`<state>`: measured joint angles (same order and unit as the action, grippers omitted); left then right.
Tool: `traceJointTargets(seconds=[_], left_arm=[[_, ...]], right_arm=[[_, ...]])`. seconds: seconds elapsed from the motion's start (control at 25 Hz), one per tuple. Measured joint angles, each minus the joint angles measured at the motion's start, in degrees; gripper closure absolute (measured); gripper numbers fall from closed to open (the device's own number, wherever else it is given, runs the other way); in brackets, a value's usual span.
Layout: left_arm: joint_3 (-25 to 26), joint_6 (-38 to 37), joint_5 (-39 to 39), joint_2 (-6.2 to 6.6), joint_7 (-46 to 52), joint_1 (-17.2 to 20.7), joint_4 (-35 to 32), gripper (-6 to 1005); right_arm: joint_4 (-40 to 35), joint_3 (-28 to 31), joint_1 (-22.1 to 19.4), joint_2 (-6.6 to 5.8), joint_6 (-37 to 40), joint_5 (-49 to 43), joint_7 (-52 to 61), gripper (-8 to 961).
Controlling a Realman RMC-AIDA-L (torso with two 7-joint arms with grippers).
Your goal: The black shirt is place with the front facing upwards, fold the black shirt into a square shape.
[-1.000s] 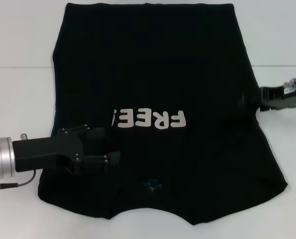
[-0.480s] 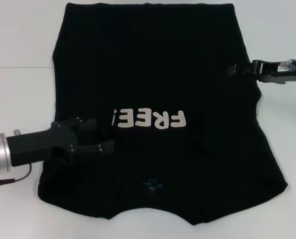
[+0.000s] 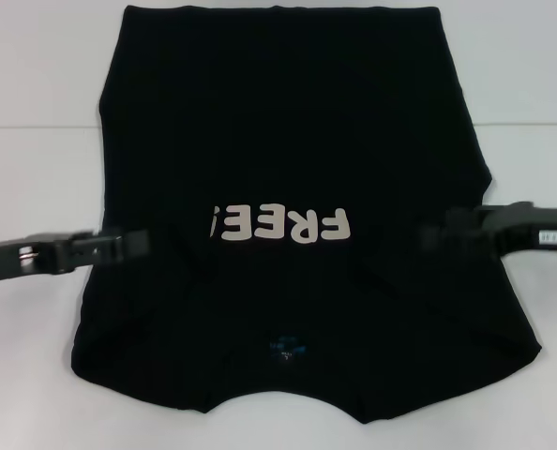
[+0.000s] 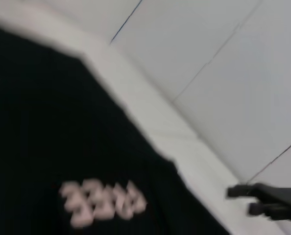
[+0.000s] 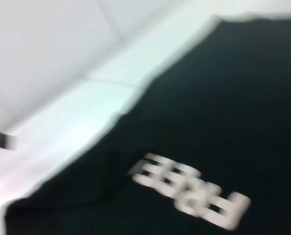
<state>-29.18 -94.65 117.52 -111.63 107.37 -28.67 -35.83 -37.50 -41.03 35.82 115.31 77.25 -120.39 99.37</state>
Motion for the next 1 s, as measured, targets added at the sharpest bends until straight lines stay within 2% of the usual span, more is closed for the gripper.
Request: traceJointTargets(seconds=[0.12,0.2,0.28,0.44,0.64,0.84,1.0], left_arm=[[-0.9,-0.6,4.4,2.04,9.1,-0.4,-1.0,79],[-1.0,-1.4,7.6,2.48,13.7,-0.5,-3.2,79],[-1.0,-2.8,12.1,2.56,18.7,-0.5,-7.1,79],[-1.0,-3.8,20.6,2.58,28.9,-1.6,-12.2,79],[-3.5,-3.7,28.0,2.41,36.8,-5.0,-13.0,80],[-8.5,-0.8,34.3,0.69,41.0,-7.5,-13.4,80],[-11.1,0.6,35.5,-0.72,41.4,-8.3,-14.9,79]], right_arm=[[-0.3,0.2,-3.1,2.11,3.4,5.1,-11.8,253],[-0.3,0.2,-5.1,3.6,4.1,6.4,-19.2,255],[0.0,0.1,-6.2,4.17,4.1,6.4,-24.0,256],[1.7,0.3,-8.0,4.3,4.7,7.6,-30.3,258],[3.2,0.5,-9.9,4.31,6.1,9.3,-37.7,260],[5.6,1.1,-10.7,4.36,6.9,9.5,-43.8,263],[6.2,1.2,-10.8,4.43,7.1,9.6,-44.3,264]])
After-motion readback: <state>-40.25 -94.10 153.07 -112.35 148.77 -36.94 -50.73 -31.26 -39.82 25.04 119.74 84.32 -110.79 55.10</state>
